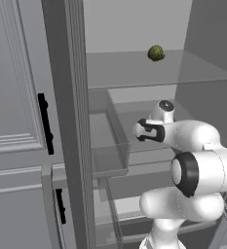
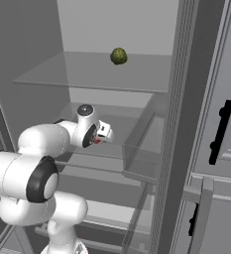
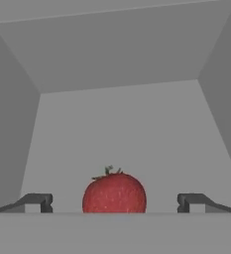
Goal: Take the strawberry from the fridge and place it on top of the pancake, located on the dining counter.
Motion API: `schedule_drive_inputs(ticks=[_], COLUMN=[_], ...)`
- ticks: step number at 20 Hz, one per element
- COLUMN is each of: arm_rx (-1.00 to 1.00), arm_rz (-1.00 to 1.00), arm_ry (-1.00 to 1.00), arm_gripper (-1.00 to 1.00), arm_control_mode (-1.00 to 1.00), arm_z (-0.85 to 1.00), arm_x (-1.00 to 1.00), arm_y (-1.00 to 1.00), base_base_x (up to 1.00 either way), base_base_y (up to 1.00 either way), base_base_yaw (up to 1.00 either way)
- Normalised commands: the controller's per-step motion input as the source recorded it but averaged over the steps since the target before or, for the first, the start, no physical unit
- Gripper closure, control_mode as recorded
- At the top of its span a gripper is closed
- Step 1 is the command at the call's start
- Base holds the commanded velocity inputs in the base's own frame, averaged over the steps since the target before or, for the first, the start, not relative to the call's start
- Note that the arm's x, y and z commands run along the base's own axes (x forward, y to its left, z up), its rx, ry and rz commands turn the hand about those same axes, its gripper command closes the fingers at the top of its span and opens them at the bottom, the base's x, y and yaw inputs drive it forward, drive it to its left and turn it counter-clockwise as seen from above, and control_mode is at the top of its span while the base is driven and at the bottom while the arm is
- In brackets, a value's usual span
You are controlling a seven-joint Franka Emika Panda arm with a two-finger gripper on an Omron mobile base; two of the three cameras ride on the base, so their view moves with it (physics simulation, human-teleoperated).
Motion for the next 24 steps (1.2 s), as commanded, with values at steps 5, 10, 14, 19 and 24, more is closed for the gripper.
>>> schedule_drive_inputs(ticks=[5, 10, 14, 19, 24], arm_rx=[0.0, 0.0, 0.0, 0.0, 0.0], arm_rz=[0.0, 0.0, 0.0, 0.0, 0.0], arm_ry=[0.0, 0.03, 0.04, 0.01, -0.08], arm_gripper=[-1.0, 1.0, 1.0, 1.0, 1.0], arm_control_mode=[-1.0, -1.0, -1.0, -1.0, -1.0], arm_z=[-0.2, -0.22, -0.23, -0.18, 0.11], arm_x=[0.18, 0.04, 0.01, 0.0, -0.5], arm_y=[0.0, 0.0, 0.0, 0.0, 0.0], base_base_x=[0.0, 0.0, 0.0, 0.0, 0.0], base_base_y=[0.0, 0.0, 0.0, 0.0, 0.0], base_base_yaw=[0.0, 0.0, 0.0, 0.0, 0.0])
